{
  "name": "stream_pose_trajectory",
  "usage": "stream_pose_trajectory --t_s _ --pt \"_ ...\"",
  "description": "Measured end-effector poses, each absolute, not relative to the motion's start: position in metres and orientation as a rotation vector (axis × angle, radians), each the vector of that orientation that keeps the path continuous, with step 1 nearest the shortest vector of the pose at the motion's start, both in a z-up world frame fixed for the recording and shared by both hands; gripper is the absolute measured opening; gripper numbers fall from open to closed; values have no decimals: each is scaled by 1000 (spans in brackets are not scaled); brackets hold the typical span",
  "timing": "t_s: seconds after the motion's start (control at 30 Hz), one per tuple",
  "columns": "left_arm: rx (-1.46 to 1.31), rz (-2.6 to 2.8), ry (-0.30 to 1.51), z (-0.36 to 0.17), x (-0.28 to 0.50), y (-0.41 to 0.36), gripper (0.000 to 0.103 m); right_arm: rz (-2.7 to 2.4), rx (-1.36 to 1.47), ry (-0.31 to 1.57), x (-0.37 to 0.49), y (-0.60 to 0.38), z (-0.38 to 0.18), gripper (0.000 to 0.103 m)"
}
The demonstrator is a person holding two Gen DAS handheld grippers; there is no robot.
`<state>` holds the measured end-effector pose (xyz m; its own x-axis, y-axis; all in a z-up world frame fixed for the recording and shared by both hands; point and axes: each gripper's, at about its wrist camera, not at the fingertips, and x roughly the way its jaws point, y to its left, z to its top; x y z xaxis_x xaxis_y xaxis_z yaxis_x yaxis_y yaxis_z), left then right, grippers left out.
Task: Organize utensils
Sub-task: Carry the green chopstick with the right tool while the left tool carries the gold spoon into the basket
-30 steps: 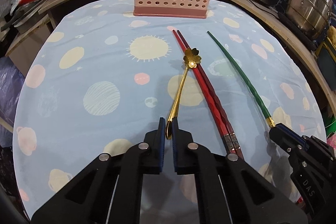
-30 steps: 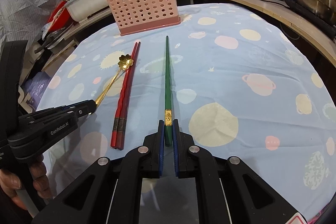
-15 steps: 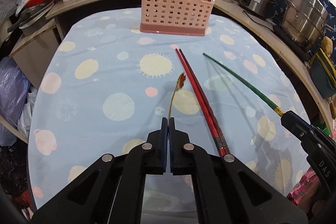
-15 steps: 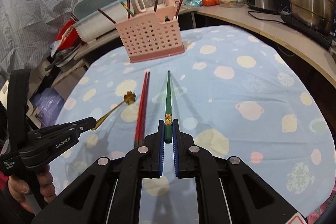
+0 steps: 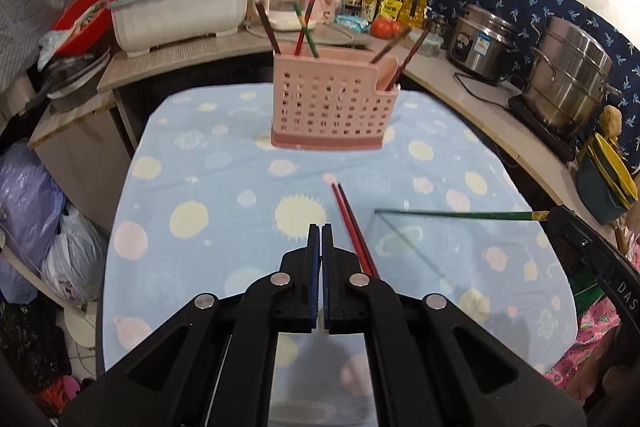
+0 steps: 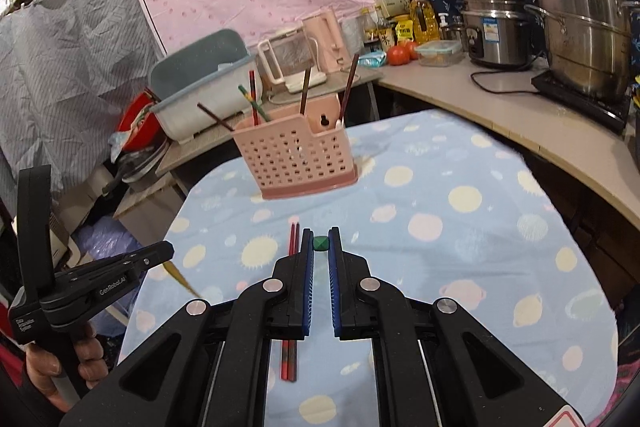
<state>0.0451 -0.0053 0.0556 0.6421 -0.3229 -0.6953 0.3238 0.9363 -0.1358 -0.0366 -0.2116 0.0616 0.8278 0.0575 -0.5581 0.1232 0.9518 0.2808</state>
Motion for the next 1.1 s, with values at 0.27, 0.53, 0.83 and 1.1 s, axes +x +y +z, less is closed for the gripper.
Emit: stream_pose_trajectory --t_s 0.27,0.53,0.83,1.1 --pt "8 -374 694 104 74 -11 0 -26 330 530 -11 -228 100 7" --pt "7 -364 591 154 115 -21 0 -23 302 434 34 -236 146 7" --pt "-27 -364 478 212 172 -30 0 -14 292 307 106 -233 207 7" --pt "-37 -354 458 225 226 -40 0 -9 311 266 173 -227 225 7"
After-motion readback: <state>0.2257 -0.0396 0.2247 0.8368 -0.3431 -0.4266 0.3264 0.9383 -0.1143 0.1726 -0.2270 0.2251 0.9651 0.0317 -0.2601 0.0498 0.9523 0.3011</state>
